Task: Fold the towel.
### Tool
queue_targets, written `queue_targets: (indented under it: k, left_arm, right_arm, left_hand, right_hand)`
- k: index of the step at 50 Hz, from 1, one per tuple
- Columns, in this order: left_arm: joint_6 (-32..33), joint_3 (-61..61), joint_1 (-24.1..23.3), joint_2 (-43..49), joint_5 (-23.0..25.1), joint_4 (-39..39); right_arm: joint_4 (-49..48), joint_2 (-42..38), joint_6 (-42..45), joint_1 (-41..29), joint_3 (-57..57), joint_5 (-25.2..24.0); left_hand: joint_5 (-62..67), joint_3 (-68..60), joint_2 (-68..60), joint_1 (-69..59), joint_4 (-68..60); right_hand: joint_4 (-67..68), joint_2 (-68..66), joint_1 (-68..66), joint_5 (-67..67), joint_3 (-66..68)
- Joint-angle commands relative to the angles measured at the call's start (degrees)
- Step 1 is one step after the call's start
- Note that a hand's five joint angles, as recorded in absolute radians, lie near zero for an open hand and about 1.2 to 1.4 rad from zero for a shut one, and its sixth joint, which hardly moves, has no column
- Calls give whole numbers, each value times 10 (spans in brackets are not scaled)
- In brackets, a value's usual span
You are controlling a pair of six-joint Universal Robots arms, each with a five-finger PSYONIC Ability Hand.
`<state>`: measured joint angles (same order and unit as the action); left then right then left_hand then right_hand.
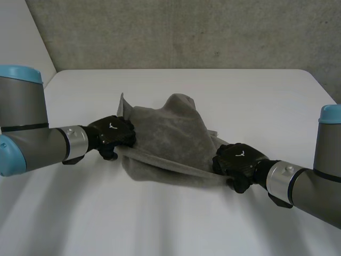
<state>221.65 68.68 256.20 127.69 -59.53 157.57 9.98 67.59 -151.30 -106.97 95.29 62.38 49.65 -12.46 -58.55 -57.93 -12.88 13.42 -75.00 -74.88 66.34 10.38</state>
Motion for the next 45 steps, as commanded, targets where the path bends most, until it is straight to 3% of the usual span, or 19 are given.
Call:
queue_targets:
  k: [1, 13, 18, 23, 31, 37, 39, 41, 42, 44, 45]
  left_arm:
    - [-61, 6, -7, 4, 0, 63]
    - [-72, 4, -11, 26, -1, 100]
    - [-69, 1, -9, 42, -36, 105]
    - [-61, 4, -8, 37, -69, 100]
    - [-61, 23, -4, -3, -75, 90]
    - [-64, -11, -1, -9, -73, 99]
    - [-77, -78, -5, -5, -81, 132]
    - [-97, -112, -10, -6, -91, 160]
    - [-97, -113, -11, -6, -91, 160]
    - [-203, -171, -18, -30, -127, 254]
    - [-204, -172, -18, -30, -127, 254]
  right_arm:
    - [0, -1, 0, -3, 2, -1]
    - [0, 1, 0, -1, 2, -1]
    - [0, 0, 0, 0, 3, -1]
    - [4, 0, 0, 4, 3, 2]
    - [24, -1, 9, -1, -12, 4]
    - [16, -56, 26, -4, -109, 2]
    - [7, -77, 26, -18, -168, 9]
    - [-19, -88, 15, -44, -299, 36]
    - [-19, -88, 15, -44, -300, 36]
    - [-101, -77, -20, -53, -402, 108]
    - [-102, -77, -20, -53, -403, 108]
  left_hand:
    - [-5, 25, -6, -12, 29]
    - [-1, 25, -10, -16, 29]
    - [203, 25, -214, -220, 29]
    - [204, 25, -215, -221, 29]
    - [204, 25, -215, -221, 29]
    - [204, 25, -215, -221, 29]
    - [204, 25, -215, -221, 29]
    - [204, 25, -215, -221, 29]
    - [204, 25, -215, -221, 29]
    - [204, 25, -215, -221, 29]
    - [204, 25, -215, -221, 29]
  right_hand:
    - [-34, -50, -51, 37, -4]
    - [-34, -50, -51, 37, -4]
    - [-34, -50, -51, 37, -4]
    - [-34, -50, -51, 37, -4]
    - [-34, -50, -51, 37, -4]
    - [-34, -50, -51, 37, -4]
    - [-34, -50, -51, 37, -4]
    - [-34, -50, -51, 37, -4]
    - [-34, -50, -51, 37, -4]
    - [-34, -50, -51, 37, -4]
    - [-34, -50, -51, 37, -4]
